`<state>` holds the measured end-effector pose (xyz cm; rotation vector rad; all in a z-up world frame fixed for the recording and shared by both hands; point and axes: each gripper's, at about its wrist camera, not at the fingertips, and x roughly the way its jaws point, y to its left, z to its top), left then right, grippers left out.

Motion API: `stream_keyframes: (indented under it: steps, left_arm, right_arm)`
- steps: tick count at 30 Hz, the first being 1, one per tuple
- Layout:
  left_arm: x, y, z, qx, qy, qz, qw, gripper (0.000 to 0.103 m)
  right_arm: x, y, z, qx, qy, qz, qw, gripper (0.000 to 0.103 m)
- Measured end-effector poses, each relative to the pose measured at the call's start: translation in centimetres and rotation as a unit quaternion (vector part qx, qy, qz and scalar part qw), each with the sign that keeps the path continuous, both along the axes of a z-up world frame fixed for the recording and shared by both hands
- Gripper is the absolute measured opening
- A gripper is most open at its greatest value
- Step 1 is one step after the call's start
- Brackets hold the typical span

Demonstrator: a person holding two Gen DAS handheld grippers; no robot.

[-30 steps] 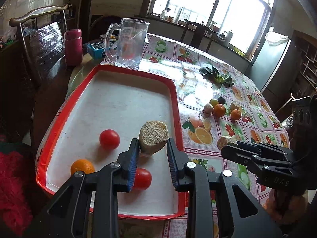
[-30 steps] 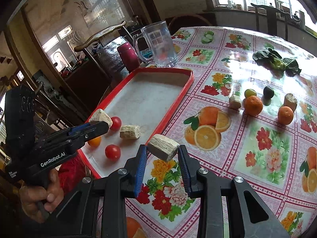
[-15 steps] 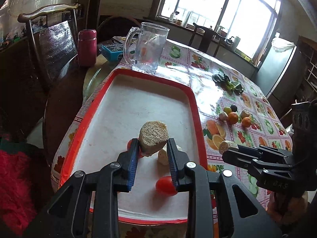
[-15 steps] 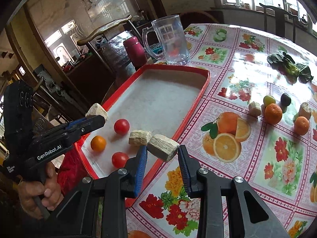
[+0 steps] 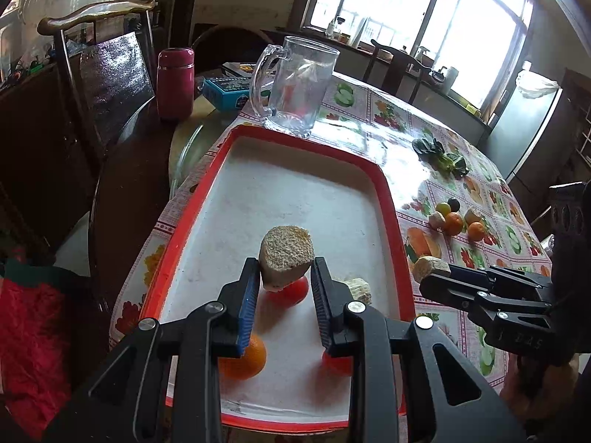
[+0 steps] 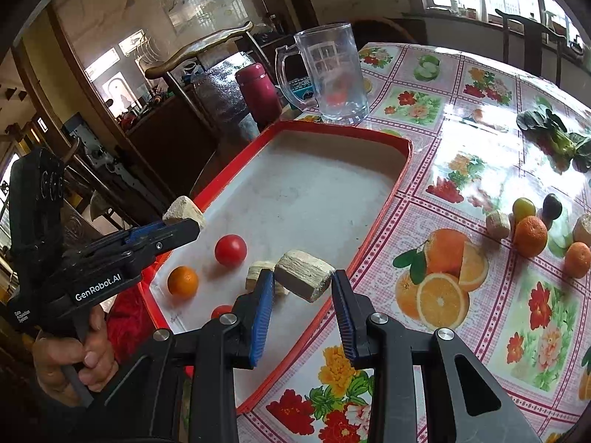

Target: Organize fruits

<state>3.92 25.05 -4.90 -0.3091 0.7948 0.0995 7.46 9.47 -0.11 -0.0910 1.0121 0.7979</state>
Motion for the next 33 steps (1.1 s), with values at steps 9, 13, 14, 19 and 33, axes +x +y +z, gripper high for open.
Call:
stream_keyframes:
  steps: [9, 13, 14, 19, 33]
  left_arm:
    - [2.1, 2.1, -0.3, 0.003, 0.013, 0.007, 0.9999, 0.026]
    - [2.7, 2.6, -1.3, 0.0, 0.025, 0.01, 0.9996, 0.026]
    - [2.8, 2.7, -1.5, 0.0, 0.029, 0.011, 0.9995, 0.026]
    - [3.2, 2.9, -2.7, -0.004, 0.048, 0.008, 0.9988, 0.026]
    - [2.9, 2.4, -4.2, 0.013, 0.075, 0.014, 0.997, 0.026]
  right_arm:
    - [2.2, 3.4, -0.9, -0.016, 0.001, 0.013, 1.0, 0.033]
    - [2.5, 4.7, -1.7, -0.031, -0.002, 0.023, 0.999, 0.033]
    - [2.7, 5.0, -2.0, -0.036, -0.001, 0.025, 0.999, 0.033]
    - [3.2, 6.1, -3.7, -0.064, 0.001, 0.031, 0.997, 0.033]
    - [2.6, 6.2, -3.9, -0.062, 0.008, 0.037, 0.997, 0.043]
